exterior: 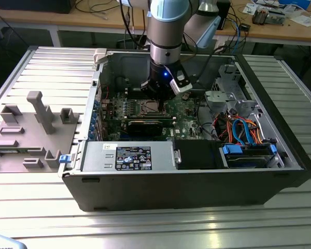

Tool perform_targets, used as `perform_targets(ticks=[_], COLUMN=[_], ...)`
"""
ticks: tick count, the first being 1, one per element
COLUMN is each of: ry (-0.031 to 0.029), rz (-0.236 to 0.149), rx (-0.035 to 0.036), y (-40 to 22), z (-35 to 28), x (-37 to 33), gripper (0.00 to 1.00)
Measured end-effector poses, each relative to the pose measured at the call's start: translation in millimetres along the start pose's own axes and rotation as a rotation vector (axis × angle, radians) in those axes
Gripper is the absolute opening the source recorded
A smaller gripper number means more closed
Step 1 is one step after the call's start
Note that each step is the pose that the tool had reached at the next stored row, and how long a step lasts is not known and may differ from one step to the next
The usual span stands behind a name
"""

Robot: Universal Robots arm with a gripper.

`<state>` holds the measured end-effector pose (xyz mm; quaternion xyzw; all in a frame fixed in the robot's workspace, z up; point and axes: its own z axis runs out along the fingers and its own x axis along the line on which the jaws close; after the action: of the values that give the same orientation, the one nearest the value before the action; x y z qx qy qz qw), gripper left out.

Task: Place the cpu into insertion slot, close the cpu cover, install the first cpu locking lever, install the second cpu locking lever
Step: 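Install the first cpu locking lever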

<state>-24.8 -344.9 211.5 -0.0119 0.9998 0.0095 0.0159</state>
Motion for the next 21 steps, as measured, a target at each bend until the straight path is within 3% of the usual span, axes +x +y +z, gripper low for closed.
perform_targets(ticks=[16, 21], ry=[0.0, 0.0], rz=[0.0, 0.0], rx=[-0.0001, 0.0], y=[0.4, 0.6], z=[-22.0, -34.0], x=[-0.7, -1.1], gripper=[0.11, 0.11])
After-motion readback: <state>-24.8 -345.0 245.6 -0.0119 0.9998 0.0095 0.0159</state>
